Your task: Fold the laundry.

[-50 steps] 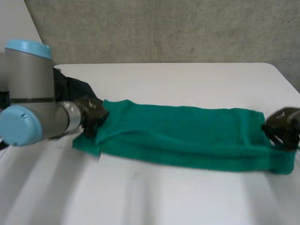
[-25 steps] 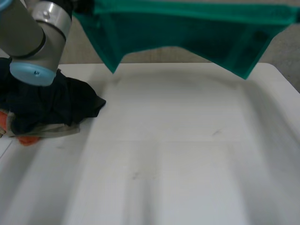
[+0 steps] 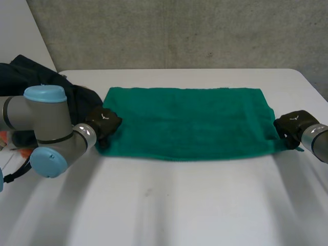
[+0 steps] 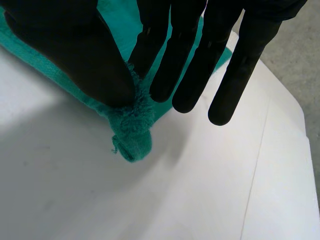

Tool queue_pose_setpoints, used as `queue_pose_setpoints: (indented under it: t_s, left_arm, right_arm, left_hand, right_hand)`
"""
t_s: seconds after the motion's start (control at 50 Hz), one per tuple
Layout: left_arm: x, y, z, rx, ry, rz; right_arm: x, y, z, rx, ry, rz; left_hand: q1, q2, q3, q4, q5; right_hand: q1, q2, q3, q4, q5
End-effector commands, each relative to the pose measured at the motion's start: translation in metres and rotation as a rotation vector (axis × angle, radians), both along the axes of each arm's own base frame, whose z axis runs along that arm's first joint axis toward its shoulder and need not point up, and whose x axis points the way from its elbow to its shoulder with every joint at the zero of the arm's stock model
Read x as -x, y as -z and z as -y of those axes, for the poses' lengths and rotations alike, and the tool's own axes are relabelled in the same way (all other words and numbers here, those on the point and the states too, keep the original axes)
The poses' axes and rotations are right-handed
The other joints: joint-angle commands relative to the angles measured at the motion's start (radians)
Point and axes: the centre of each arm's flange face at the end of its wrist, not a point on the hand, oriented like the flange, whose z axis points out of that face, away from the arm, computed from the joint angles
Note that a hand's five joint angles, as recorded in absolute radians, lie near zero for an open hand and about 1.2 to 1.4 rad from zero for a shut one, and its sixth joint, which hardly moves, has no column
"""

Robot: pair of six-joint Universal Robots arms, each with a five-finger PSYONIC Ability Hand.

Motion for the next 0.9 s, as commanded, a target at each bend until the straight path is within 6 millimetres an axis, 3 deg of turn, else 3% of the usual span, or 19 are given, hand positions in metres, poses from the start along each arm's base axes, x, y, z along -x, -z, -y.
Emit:
queue_pose_setpoints:
  t_s: [0.02,0.08,0.16,0.34,0.42,0.48,0.54,0.68,0.9]
  left_arm:
    - [-0.004,-0.021,-0.002,0.022,-0.025,-0.02]
    - [-0.01,-0.027,-0.007,0.002,-0.054,-0.045]
    - [-0.022,-0.032,-0.015,-0.025,-0.082,-0.078]
    - [-0.025,-0.011,-0.031,-0.144,-0.029,-0.08]
    - [-0.028,-0.004,-0.024,-0.178,-0.058,-0.066]
    - [-0.026,-0.004,-0.016,-0.168,-0.064,-0.069]
    - [-0.021,-0.005,-0.012,-0.153,-0.057,-0.071]
    - [-0.004,-0.013,-0.002,-0.099,-0.034,-0.085]
    - [0.014,-0.002,0.012,-0.094,-0.056,-0.043]
  right_arm:
    - [0.001,-0.002,-0.003,0.008,0.039,0.035]
    - [0.002,0.0,-0.003,0.011,0.049,0.037]
    - [0.005,0.003,-0.001,0.017,0.06,0.032]
    - [0.009,0.003,0.0,0.02,0.068,0.028]
    - [0.006,0.004,-0.001,0.015,0.062,0.027]
    - [0.005,0.004,-0.003,0.012,0.059,0.028]
    - [0.005,0.004,-0.004,0.012,0.057,0.026]
    - [0.006,0.005,-0.004,0.008,0.06,0.026]
    - [0.009,0.006,-0.004,0.003,0.067,0.027]
  left_hand:
    - [-0.163,-0.209,-0.214,-0.208,-0.209]
    - [-0.146,-0.192,-0.197,-0.191,-0.192]
    - [0.038,-0.008,-0.012,-0.006,-0.007]
    - [0.223,0.178,0.173,0.179,0.178]
    - [0.165,0.119,0.115,0.12,0.12]
    - [-0.057,-0.103,-0.108,-0.102,-0.102]
    - [-0.108,-0.154,-0.159,-0.153,-0.153]
    - [-0.07,-0.116,-0.121,-0.115,-0.116]
    - [0.1,0.054,0.05,0.055,0.055]
  right_hand:
    - [0.269,0.221,0.206,0.198,0.217]
    - [0.269,0.221,0.206,0.198,0.217]
    - [0.269,0.221,0.206,0.198,0.217]
    - [0.269,0.221,0.206,0.198,0.217]
    - [0.269,0.221,0.206,0.198,0.217]
    - [0.269,0.221,0.206,0.198,0.217]
    - [0.269,0.221,0.206,0.198,0.217]
    - [0.269,0.221,0.206,0.198,0.217]
    - [0.269,0.221,0.206,0.198,0.217]
